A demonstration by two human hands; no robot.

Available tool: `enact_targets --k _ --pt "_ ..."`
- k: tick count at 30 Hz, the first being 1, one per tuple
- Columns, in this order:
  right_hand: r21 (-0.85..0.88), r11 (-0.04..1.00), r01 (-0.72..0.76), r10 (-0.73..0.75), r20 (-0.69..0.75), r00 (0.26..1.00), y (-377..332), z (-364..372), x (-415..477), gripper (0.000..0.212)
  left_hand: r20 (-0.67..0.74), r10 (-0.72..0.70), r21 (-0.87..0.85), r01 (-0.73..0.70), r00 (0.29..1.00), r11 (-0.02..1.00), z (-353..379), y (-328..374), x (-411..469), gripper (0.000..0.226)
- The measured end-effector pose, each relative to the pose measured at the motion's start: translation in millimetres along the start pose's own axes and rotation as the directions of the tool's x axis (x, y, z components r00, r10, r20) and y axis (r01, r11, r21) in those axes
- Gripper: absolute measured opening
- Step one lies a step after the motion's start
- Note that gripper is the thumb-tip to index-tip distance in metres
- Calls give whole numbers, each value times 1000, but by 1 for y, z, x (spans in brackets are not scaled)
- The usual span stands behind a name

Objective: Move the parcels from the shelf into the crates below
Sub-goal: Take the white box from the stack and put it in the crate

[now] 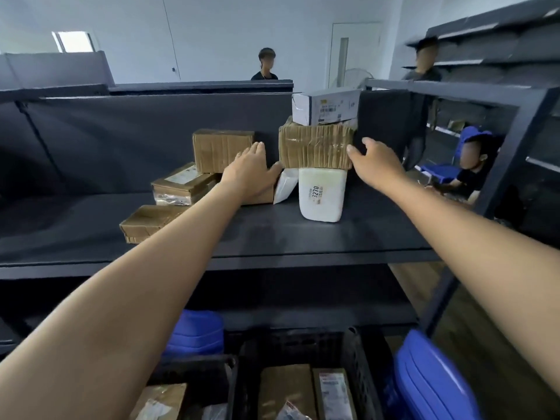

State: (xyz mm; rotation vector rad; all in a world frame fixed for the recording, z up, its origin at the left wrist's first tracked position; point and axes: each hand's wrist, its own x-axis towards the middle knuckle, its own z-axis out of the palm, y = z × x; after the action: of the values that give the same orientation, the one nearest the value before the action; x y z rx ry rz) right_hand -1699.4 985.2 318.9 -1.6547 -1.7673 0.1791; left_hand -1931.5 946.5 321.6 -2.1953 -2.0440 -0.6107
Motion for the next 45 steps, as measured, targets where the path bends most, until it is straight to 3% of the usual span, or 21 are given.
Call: enact_targets --k 14,19,24,30,35,40,45 --pt "39 999 7 -7 -12 1000 26 -8 157 64 -97 -17 -176 0 995 984 19 40 159 73" --pt "148 989 -10 4 40 999 31 9 191 59 -106 -104 -315 65 989 947 35 36 190 86" --pt "297 955 -22 7 53 999 39 21 212 42 -61 -108 -447 70 992 892 47 34 205 92" --pt "351 934 68 -74 2 997 40 25 211 30 -103 -5 -436 -41 995 899 52 33 210 61" --pt "398 909 122 -93 -92 991 28 15 196 31 -182 16 -462 -100 983 881 38 42 203 50" --pt "457 869 191 -120 -180 976 21 -2 157 31 -307 -1 -550 -177 952 816 15 54 163 44" --pt "522 828 204 -97 -226 969 21 -5 87 29 -334 -21 -652 -215 942 727 9 53 89 37"
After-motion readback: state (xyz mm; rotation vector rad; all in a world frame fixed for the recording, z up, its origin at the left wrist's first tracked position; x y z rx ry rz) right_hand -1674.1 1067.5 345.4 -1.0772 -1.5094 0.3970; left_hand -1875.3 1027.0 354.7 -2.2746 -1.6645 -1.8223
